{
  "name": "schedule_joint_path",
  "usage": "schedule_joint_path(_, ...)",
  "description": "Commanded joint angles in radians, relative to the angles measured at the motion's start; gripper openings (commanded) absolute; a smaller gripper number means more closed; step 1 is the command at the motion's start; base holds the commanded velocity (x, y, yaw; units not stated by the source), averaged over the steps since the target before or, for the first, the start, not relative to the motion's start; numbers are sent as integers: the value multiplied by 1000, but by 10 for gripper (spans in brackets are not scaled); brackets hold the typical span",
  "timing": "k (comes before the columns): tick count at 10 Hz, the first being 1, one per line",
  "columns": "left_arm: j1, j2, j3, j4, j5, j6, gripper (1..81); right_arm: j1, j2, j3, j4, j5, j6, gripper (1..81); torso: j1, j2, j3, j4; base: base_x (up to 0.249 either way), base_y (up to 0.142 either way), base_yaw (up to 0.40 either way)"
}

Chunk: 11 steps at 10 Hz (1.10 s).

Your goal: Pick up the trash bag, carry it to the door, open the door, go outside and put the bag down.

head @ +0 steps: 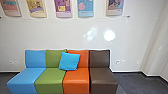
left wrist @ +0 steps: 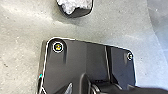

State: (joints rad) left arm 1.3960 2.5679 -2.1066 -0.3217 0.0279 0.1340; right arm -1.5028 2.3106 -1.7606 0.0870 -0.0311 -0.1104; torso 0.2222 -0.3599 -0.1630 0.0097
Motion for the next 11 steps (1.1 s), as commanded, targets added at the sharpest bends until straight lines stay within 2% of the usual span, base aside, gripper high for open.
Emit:
schedule_joint_path(1,-94,-35,7,-37,95,4,811,81,-86,64,56,-69,5,811,62,-96,-89,-26,0,0,0)
schedule_joint_path(2,-110,-37,5,-48,113,4,811,84,-98,78,57,-69,5,811,83,-130,-95,-1,0,0,0)
schedule_joint_path(4,-130,-40,3,-53,116,4,811,92,-127,110,60,-69,5,811,115,-181,-127,-1,0,0,0)
schedule_joint_path(6,-148,-40,3,-56,116,2,811,98,-159,147,62,-67,6,811,158,-250,-191,-1,0,0,0)
schedule_joint_path(8,-173,-40,-6,-80,119,2,811,98,-192,184,63,-67,6,811,204,-320,-258,-2,0,0,0)
schedule_joint_path(11,-241,-17,-65,-122,191,2,811,107,-250,236,63,-66,6,811,272,-427,-360,-2,0,0,0)
